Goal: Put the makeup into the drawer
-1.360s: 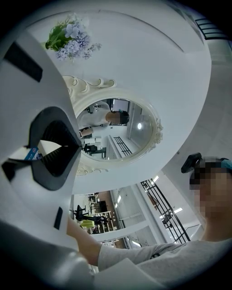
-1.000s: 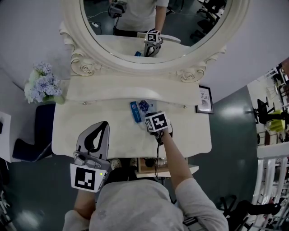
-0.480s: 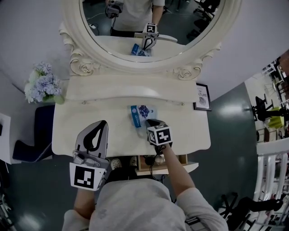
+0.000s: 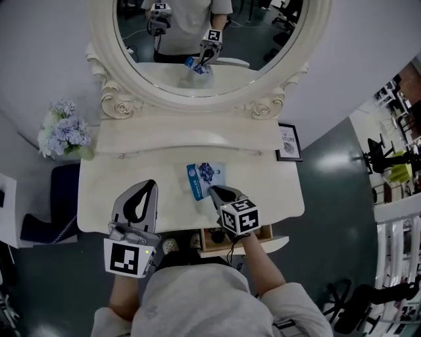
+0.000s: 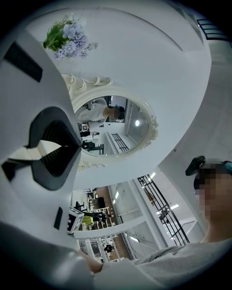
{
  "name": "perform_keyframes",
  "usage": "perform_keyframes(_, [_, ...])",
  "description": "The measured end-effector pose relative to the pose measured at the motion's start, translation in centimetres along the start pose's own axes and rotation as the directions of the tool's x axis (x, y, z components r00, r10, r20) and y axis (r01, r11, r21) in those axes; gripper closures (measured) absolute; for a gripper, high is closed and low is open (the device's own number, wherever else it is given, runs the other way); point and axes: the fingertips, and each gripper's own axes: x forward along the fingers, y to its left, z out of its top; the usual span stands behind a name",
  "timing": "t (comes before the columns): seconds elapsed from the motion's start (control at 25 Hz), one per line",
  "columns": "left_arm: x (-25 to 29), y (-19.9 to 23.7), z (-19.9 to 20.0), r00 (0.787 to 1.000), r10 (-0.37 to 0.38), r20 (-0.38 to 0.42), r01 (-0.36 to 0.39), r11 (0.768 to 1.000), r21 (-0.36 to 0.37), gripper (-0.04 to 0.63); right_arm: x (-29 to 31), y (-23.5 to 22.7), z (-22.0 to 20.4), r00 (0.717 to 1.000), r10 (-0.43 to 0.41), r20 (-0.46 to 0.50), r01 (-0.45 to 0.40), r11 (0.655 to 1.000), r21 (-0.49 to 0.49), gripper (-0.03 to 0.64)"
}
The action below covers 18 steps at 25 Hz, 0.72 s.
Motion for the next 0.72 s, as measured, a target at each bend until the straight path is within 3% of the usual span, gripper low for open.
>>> perform_keyframes(0.56, [0.2,-1.3,-0.4,0.998,-0.059,-0.008,0.059,0.998,-0.006,0.581,-6.4,2.0,1.8,0.980,0.022,0.197,-0.027,0.999,0.021,0.586])
perform_keyframes(0.72, [0.6,-1.4,0.7,0.997,-0.056,0.051,0.057,0.998,-0.021,0.581,-7.9,2.3,1.8,0.973,0.035,0.227,-0.038,0.999,0.008,0.586])
